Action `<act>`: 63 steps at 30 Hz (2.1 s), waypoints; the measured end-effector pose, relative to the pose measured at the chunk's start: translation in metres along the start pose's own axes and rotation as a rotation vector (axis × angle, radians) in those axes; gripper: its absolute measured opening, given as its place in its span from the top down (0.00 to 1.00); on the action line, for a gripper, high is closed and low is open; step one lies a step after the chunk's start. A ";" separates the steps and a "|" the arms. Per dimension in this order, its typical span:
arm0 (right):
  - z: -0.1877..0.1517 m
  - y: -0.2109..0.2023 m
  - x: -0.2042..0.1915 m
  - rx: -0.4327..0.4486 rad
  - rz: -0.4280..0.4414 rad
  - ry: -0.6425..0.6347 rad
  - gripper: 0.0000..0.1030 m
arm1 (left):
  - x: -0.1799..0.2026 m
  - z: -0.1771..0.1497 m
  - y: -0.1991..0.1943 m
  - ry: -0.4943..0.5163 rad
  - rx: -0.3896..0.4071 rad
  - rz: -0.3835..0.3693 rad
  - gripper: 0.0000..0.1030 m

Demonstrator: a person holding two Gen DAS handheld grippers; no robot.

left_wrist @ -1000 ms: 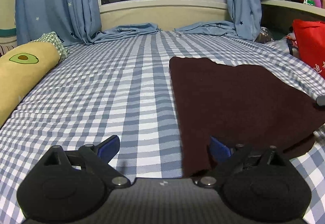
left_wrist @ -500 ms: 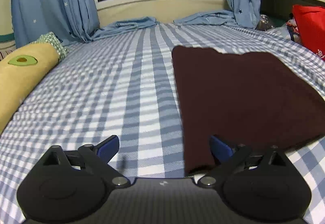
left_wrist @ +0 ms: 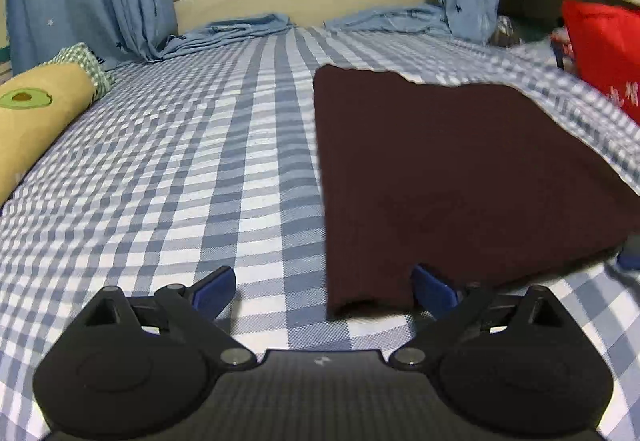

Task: Fold small clothes

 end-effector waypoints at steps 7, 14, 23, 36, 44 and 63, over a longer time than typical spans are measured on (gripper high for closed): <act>-0.002 -0.030 -0.035 0.110 -0.039 -0.094 0.06 | -0.002 0.008 -0.041 0.010 0.032 -0.003 0.05; -0.003 -0.070 -0.086 0.168 -0.055 -0.164 0.01 | 0.004 0.018 -0.099 0.002 0.073 -0.081 0.05; -0.016 -0.107 -0.142 0.204 -0.091 -0.317 0.01 | 0.001 0.030 -0.173 -0.039 0.145 -0.159 0.01; -0.052 -0.110 -0.165 0.226 -0.324 -0.404 0.01 | 0.003 0.022 -0.231 -0.058 0.181 -0.275 0.01; -0.055 -0.126 -0.178 0.239 -0.335 -0.424 0.01 | 0.007 0.019 -0.251 -0.058 0.208 -0.308 0.00; -0.050 -0.132 -0.153 0.241 -0.335 -0.377 0.01 | 0.041 0.015 -0.217 0.007 0.127 -0.359 0.00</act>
Point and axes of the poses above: each gripper's, at about its wrist camera, not at the fingertips, and y roughly the way its jaws point, x to its right, z to its top, the point moved 9 cm from there along y, roughly the way its jaws point, and after that the axes turned 2 degrees about -x, right-handed, at the moved point
